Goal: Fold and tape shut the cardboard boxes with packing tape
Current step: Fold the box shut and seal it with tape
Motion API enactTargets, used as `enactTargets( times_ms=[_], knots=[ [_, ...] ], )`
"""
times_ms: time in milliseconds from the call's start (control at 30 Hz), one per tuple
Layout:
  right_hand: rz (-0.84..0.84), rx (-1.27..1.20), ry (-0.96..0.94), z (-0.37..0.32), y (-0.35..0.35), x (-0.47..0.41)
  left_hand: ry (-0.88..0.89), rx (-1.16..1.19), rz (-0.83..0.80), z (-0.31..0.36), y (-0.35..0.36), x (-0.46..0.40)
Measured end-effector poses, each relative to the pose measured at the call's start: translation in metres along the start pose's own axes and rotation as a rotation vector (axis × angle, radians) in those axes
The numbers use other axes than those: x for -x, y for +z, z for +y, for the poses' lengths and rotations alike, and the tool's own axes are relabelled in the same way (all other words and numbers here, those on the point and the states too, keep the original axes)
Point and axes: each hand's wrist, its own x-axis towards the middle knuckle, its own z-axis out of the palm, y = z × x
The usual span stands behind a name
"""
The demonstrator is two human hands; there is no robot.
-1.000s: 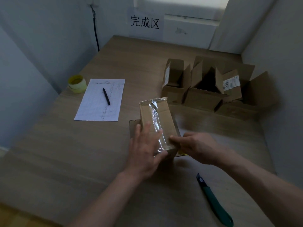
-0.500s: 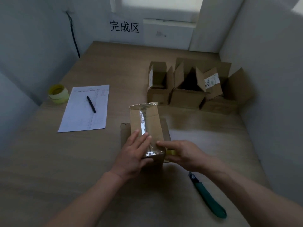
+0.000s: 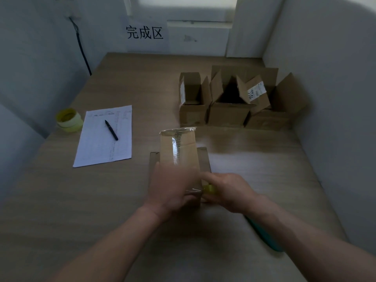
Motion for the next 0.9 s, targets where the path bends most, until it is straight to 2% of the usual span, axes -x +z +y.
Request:
enactTargets(
  times_ms=[100, 167, 367, 467, 500, 600, 633, 767, 900],
  knots=[
    [0.030, 0.055, 0.078, 0.006, 0.001, 0.006, 0.035, -0.004, -0.020, 0.005, -0.004, -0.002],
    [-0.028, -0.009, 0.144, 0.005, 0.002, 0.005, 0.053, -0.007, -0.096, 0.009, -0.005, -0.004],
    [-0.301, -0.458, 0.317, 0.008, -0.004, 0.008, 0.137, 0.090, -0.280, 0.016, -0.017, -0.032],
    [-0.332, -0.610, 0.392, 0.012, -0.006, 0.013, 0.148, 0.127, -0.335, 0.012, -0.019, -0.040],
    [-0.320, -0.560, 0.396, 0.015, -0.008, 0.013, 0.141, 0.135, -0.338, 0.012, -0.018, -0.042],
    [-0.222, -0.092, 0.332, 0.024, -0.017, 0.012, 0.121, 0.184, -0.350, 0.019, -0.019, -0.051],
    [-0.188, -0.010, 0.325, 0.025, -0.020, 0.011, 0.111, 0.199, -0.360, 0.020, -0.020, -0.052],
    [-0.237, -0.063, 0.265, 0.026, -0.031, 0.014, 0.055, 0.200, -0.428, 0.021, -0.024, -0.058],
    [-0.314, -0.195, 0.316, 0.025, -0.051, 0.016, 0.024, 0.140, -0.544, 0.030, -0.030, -0.084]
  ],
)
